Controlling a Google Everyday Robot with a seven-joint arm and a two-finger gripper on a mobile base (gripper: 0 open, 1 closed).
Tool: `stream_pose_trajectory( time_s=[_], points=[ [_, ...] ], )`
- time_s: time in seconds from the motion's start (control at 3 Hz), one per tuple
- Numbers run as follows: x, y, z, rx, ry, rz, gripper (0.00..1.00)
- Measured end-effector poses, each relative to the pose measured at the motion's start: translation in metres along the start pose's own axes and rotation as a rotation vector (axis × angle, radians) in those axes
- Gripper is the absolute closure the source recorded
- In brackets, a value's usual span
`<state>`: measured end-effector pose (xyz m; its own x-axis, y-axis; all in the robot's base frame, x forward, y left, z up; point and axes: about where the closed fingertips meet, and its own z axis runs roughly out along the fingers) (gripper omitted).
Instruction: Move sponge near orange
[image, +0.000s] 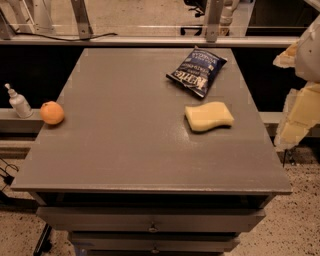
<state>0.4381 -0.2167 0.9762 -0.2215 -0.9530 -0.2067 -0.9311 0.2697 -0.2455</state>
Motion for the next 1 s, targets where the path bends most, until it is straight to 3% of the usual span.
stream_pose_trajectory(
  time_s=[0.67, 1.0],
  points=[
    [-0.004, -0.003, 0.004, 0.004, -0.025, 0.005, 0.00],
    [-0.016, -0.020, 0.028, 0.003, -0.111, 0.035, 0.00]
  ],
)
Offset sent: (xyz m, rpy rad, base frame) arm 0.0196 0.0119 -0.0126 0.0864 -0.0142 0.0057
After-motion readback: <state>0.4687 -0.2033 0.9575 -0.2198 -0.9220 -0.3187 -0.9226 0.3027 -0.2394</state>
